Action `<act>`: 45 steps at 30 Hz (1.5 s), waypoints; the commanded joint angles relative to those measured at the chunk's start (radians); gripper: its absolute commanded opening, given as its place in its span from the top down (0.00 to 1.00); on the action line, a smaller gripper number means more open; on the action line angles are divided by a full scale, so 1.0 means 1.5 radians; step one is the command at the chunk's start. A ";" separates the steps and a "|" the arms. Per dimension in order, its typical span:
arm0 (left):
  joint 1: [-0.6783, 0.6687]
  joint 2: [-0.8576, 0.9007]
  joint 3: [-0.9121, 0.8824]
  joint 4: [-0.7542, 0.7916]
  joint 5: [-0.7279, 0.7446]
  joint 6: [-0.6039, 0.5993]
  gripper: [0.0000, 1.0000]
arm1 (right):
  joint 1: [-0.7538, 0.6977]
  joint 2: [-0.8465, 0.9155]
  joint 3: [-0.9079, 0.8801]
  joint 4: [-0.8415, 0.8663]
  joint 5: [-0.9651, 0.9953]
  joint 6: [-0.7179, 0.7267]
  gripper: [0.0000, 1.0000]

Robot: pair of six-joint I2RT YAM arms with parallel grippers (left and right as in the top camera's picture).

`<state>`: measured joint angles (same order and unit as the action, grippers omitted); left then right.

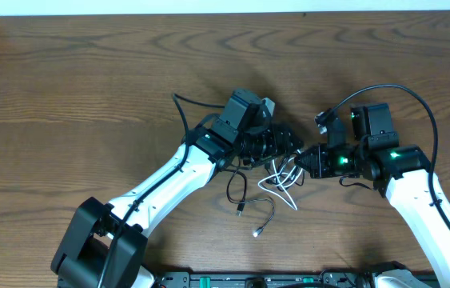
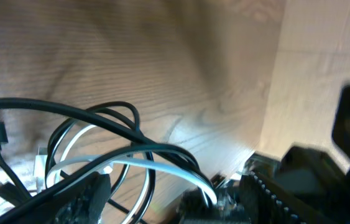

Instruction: Untangle cables

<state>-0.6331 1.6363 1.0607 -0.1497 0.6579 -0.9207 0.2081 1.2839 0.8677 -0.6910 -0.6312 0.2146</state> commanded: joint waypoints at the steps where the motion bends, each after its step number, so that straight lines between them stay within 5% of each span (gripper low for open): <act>1: 0.002 -0.012 -0.005 0.004 -0.033 -0.106 0.29 | 0.002 -0.002 0.004 0.001 -0.038 -0.021 0.99; 12: -0.002 0.002 -0.005 0.018 -0.057 -0.158 0.34 | 0.002 -0.002 0.004 0.003 -0.070 -0.038 0.99; 27: -0.005 0.005 -0.005 0.039 -0.050 -0.160 0.75 | 0.002 -0.002 0.004 0.010 -0.091 -0.044 0.99; 37: -0.005 0.005 -0.005 0.038 -0.099 -0.040 0.92 | 0.002 -0.002 0.004 0.012 -0.100 -0.046 0.99; 41: 0.004 0.000 -0.005 0.046 -0.129 0.106 0.93 | 0.002 -0.002 0.004 -0.014 -0.016 -0.080 0.65; 45: 0.020 -0.025 -0.003 0.045 -0.130 0.196 0.93 | 0.002 -0.002 0.003 -0.070 0.261 0.002 0.60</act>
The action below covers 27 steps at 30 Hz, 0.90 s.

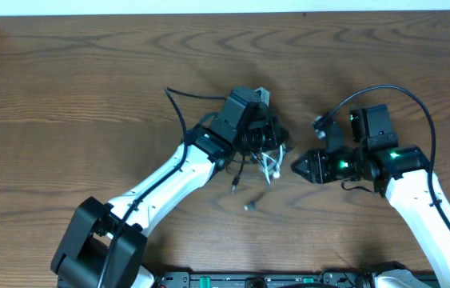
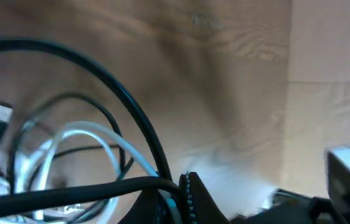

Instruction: Untangle cables

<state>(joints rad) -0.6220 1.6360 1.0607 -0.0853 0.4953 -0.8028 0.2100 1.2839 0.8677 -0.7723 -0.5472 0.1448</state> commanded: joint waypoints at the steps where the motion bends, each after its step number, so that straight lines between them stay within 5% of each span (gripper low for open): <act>1: 0.016 -0.037 -0.002 -0.001 -0.021 0.134 0.93 | 0.000 -0.002 0.002 -0.026 0.267 0.098 0.60; 5: 0.018 -0.083 -0.001 -0.016 0.005 0.176 0.93 | 0.000 -0.002 0.001 -0.021 0.292 0.180 0.52; 13: 0.018 -0.162 -0.002 -0.025 0.064 0.181 0.93 | 0.001 0.003 0.001 0.041 0.099 0.316 0.40; 17: 0.018 -0.180 -0.002 -0.025 0.065 0.181 0.93 | 0.001 0.007 0.001 0.107 -0.038 0.362 0.37; 27: 0.018 -0.182 -0.002 -0.043 0.066 0.181 0.93 | 0.001 0.007 0.001 0.164 -0.135 0.432 0.34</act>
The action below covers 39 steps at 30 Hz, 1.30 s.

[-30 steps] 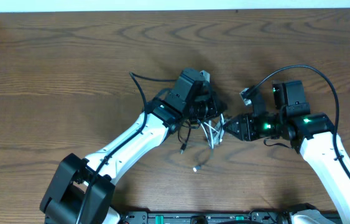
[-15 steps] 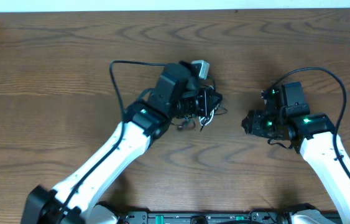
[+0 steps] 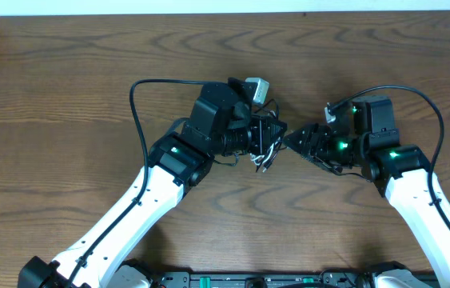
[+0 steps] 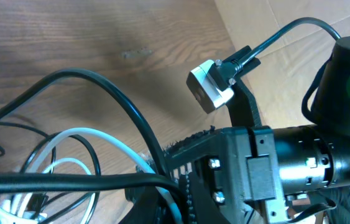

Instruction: Untangle cables

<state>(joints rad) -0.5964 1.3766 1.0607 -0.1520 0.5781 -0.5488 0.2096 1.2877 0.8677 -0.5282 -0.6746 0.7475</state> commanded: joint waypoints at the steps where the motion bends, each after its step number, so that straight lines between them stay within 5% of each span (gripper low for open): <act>1: 0.001 -0.009 -0.002 0.002 0.011 0.012 0.93 | 0.001 0.004 0.001 0.001 -0.054 0.035 0.34; 22: -0.047 -0.032 -0.001 0.025 -0.002 0.011 0.93 | 0.062 0.025 0.000 0.011 0.050 0.116 0.43; 24: -0.053 -0.035 -0.001 0.025 -0.002 0.012 0.93 | 0.071 0.032 0.001 0.012 0.094 0.117 0.49; 27: -0.053 -0.045 -0.001 0.018 -0.004 0.024 0.92 | 0.074 0.042 0.000 0.004 0.155 0.114 0.89; 28: -0.049 -0.049 -0.001 0.004 -0.016 0.036 0.93 | 0.073 0.046 0.000 -0.001 0.174 0.107 0.94; 34: 0.015 -0.083 -0.001 -0.178 -0.154 0.072 0.93 | 0.033 0.049 0.000 -0.087 0.313 0.040 0.99; 39: 0.118 -0.111 -0.001 -0.283 -0.152 0.072 0.93 | -0.027 0.049 0.000 -0.161 0.454 0.014 0.99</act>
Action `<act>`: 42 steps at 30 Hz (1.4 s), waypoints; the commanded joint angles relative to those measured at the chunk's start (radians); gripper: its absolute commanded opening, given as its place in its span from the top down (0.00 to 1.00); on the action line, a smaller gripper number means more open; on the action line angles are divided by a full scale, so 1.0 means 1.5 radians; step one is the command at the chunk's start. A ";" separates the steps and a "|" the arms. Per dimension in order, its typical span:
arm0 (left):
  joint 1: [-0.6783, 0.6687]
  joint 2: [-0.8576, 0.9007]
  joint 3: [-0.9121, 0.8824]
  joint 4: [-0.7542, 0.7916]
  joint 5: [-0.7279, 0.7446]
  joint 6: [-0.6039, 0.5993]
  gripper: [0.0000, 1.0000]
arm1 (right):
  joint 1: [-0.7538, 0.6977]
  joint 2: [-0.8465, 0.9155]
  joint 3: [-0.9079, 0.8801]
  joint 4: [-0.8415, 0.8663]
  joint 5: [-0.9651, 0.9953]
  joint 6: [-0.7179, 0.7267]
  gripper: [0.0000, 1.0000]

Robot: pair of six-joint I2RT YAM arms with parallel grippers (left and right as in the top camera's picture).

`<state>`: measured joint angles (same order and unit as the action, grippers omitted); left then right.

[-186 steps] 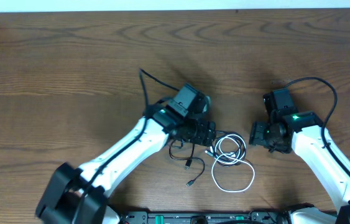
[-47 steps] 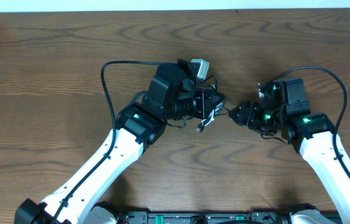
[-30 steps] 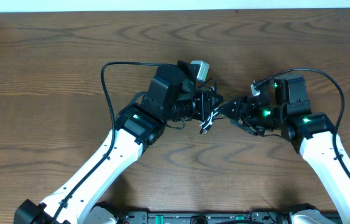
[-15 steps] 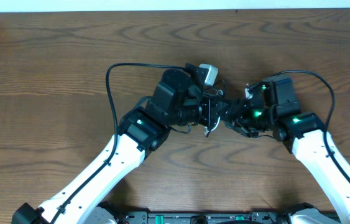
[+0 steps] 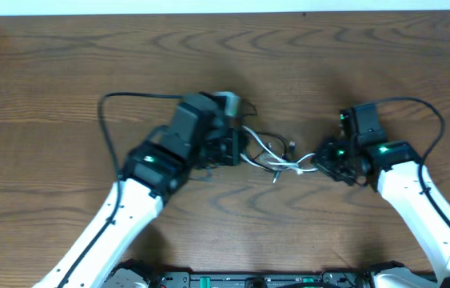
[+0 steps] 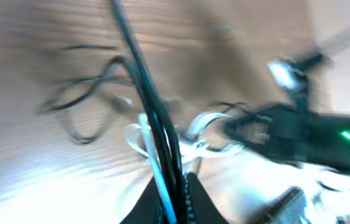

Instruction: Untangle cables

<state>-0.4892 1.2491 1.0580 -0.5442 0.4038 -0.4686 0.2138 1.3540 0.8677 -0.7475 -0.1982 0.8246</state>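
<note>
A tangle of thin black and white cables (image 5: 273,157) is strung out over the wooden table (image 5: 65,80) between my two grippers. My left gripper (image 5: 239,150) is shut on the black strands and one pale blue-white strand at the tangle's left end. The blurred left wrist view shows those cables (image 6: 145,106) running up from between the left gripper's fingers (image 6: 173,198). My right gripper (image 5: 318,162) is shut on the white cable (image 5: 300,163) at the right end. It also shows in the left wrist view (image 6: 258,129), with white loops (image 6: 204,122) in front of it.
Each arm's own black camera lead arcs above the table, the left one (image 5: 111,99) and the right one (image 5: 416,104). A white wall strip (image 5: 209,6) borders the far edge. A cardboard corner sits at the far left.
My left gripper has moved left and my right gripper right, so they are now well apart. The bunched cables between them are now drawn out into a line.
At first the tangle lay spread on the table with both grippers at it. Then my left gripper held it bunched up, with the right one a little apart. Later the right fingertips were at the bundle farther back, and now the cables are stretched between both.
</note>
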 commanded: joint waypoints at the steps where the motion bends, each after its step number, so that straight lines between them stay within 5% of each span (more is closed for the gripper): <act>1: 0.063 -0.032 0.001 -0.032 -0.036 0.019 0.93 | -0.041 0.004 0.000 -0.017 0.148 -0.044 0.99; 14: 0.117 -0.049 0.000 -0.046 -0.039 0.037 0.93 | -0.141 0.004 0.000 0.010 0.146 -0.052 0.98; 17: 0.117 -0.049 0.000 -0.049 -0.060 0.041 0.93 | -0.151 0.004 0.000 0.028 0.148 -0.071 0.90; 22: 0.117 -0.049 0.000 -0.046 -0.084 0.048 0.93 | -0.152 0.004 0.000 0.060 0.110 -0.287 0.90; 26: 0.117 -0.049 0.000 -0.045 -0.099 0.048 0.92 | -0.152 0.004 0.000 0.042 0.125 -0.467 0.77; 37: 0.116 -0.049 0.000 -0.042 -0.066 0.048 0.92 | -0.151 0.004 0.000 0.062 0.222 -0.363 0.48; 42: 0.108 -0.049 0.000 0.092 0.101 0.080 0.92 | -0.151 0.004 0.000 0.064 0.122 -0.353 0.35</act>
<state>-0.3214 1.1950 1.0542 -0.4839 0.3725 -0.4004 -0.0051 1.3540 0.8677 -0.6548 0.0650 0.2676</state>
